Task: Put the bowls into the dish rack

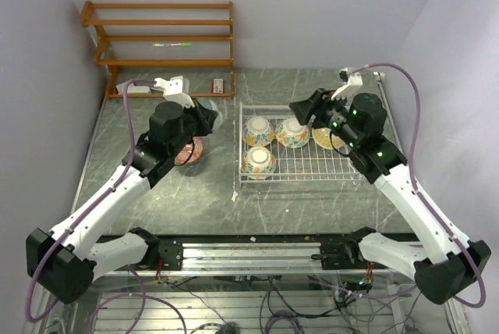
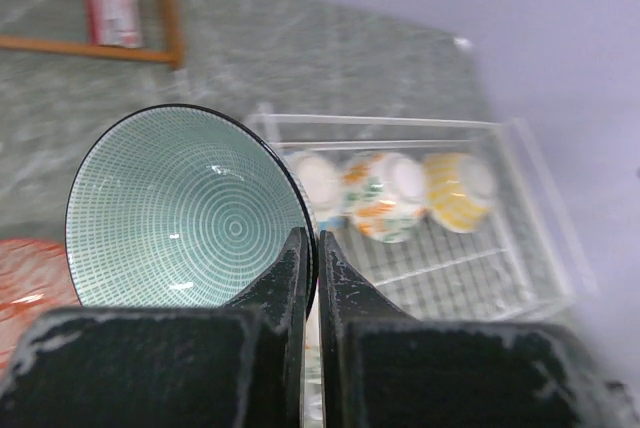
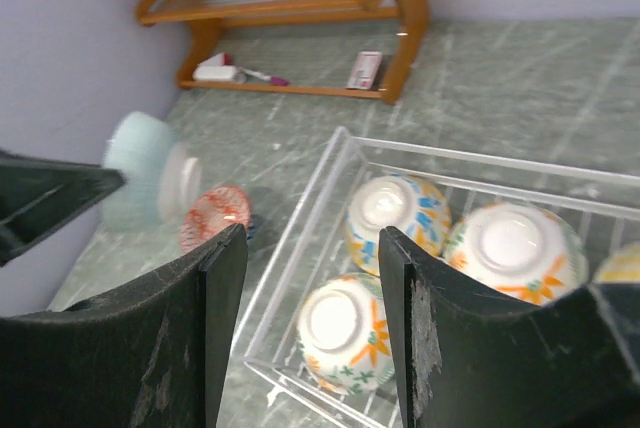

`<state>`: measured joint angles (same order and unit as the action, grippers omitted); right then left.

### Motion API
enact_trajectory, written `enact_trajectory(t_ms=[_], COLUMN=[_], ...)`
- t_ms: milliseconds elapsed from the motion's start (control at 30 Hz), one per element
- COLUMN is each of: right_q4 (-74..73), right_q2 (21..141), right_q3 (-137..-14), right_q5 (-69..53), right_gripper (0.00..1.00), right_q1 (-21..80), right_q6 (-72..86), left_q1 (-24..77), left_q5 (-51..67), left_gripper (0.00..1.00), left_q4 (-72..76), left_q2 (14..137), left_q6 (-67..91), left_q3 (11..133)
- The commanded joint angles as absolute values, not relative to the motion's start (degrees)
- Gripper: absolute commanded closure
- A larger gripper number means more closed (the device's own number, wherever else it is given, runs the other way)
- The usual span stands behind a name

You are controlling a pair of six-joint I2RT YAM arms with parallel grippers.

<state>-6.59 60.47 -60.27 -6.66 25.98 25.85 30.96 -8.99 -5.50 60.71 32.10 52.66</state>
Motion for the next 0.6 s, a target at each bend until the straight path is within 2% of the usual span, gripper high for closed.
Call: enact_trajectory(t_ms=[0, 400, 433, 567], right_q4=[-14.2, -23.9, -24.6, -26.8], right_q2=[55.6, 49.4, 48.9, 47.9], right_q3=[-62.0, -68.8, -69.5, -71.6], right_q5=[2.0, 10.8, 11.7, 12.3], right_gripper=[0.45, 0.45, 0.43, 0.26], right_q1=[24.1, 22.5, 22.5, 22.5], right_q6=[24.8, 23.0, 22.9, 22.5], left_q1=[34.9, 51.7, 52.4, 54.9], left_q5=[1.2, 4.4, 4.8, 6.9], left_gripper=[0.93, 0.93, 0.93, 0.93], left_q4=[7.9, 28.3, 30.5, 41.9], left_q2=[61.4, 80.4, 81.9, 89.6], left_q6=[38.1, 42.7, 43.5, 47.8], left_q3=[57.5, 62.3, 62.6, 63.6])
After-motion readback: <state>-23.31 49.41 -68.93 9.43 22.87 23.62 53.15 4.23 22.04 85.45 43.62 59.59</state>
